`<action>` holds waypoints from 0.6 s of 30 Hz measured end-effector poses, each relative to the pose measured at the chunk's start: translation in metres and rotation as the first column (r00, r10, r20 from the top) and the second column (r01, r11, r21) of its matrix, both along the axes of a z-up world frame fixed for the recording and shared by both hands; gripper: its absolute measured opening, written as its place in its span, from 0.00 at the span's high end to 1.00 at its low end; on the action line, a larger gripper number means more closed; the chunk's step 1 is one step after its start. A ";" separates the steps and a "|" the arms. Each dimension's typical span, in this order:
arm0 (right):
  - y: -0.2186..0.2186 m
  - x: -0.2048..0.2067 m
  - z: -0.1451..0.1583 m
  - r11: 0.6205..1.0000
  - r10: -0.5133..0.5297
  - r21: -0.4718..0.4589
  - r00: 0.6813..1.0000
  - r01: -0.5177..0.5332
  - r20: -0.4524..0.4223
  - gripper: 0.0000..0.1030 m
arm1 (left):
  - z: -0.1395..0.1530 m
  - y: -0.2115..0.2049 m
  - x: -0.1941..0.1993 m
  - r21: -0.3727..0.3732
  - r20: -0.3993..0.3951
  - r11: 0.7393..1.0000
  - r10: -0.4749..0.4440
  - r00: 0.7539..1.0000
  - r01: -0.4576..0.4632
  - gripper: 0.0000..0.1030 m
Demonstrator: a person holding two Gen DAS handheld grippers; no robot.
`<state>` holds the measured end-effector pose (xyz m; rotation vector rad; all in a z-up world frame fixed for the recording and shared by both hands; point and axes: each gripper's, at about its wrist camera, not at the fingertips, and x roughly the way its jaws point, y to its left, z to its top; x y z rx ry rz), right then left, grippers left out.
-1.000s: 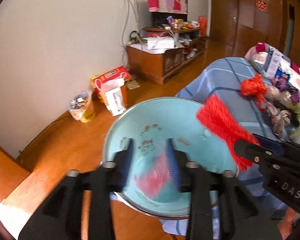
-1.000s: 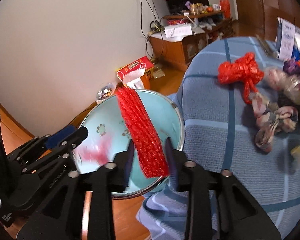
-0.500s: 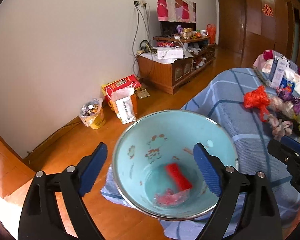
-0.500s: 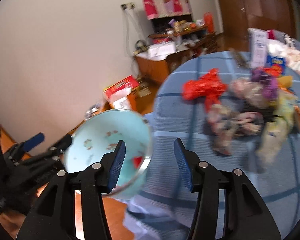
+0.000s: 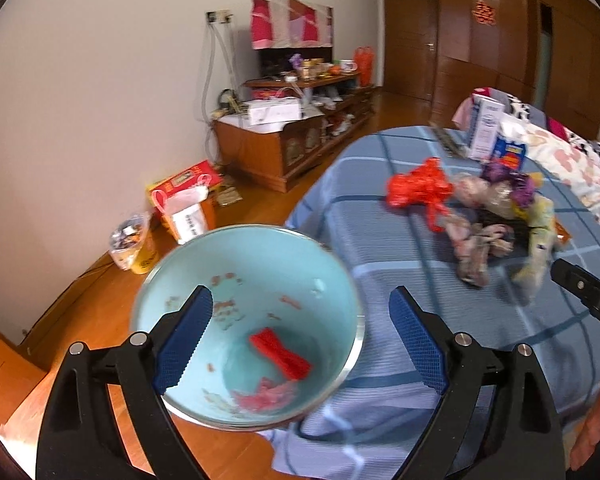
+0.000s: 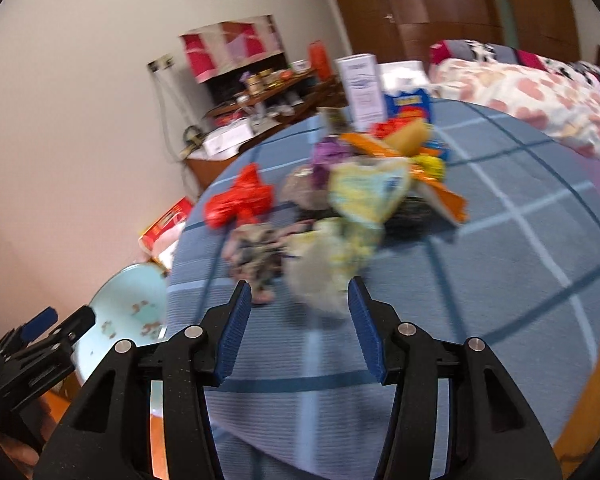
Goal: Collect trash
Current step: 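Grasp the yellow-green plastic bag with the right tool while the left tool grasps the patterned cloth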
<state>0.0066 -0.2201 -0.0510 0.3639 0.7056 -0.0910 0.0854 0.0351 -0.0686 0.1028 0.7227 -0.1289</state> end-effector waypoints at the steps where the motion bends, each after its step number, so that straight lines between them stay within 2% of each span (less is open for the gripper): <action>1: -0.005 -0.002 -0.001 1.000 -0.012 0.003 1.000 0.012 -0.001 0.51 | -0.001 -0.004 -0.001 -0.004 -0.002 1.000 -0.009 1.000 0.009 0.15; 7: -0.023 -0.008 -0.003 0.998 -0.056 0.010 0.998 0.056 -0.004 0.51 | -0.004 -0.032 -0.003 -0.009 -0.008 0.997 -0.080 0.997 0.080 0.15; 14: -0.036 0.012 0.005 0.996 -0.082 0.035 0.997 0.082 0.005 0.51 | -0.003 -0.059 0.010 0.000 0.005 0.990 -0.141 0.990 0.141 0.15; 18: -0.045 0.033 -0.001 0.992 -0.098 0.081 0.995 0.099 -0.021 0.51 | -0.005 -0.078 0.025 0.010 0.006 0.988 -0.157 0.988 0.157 0.15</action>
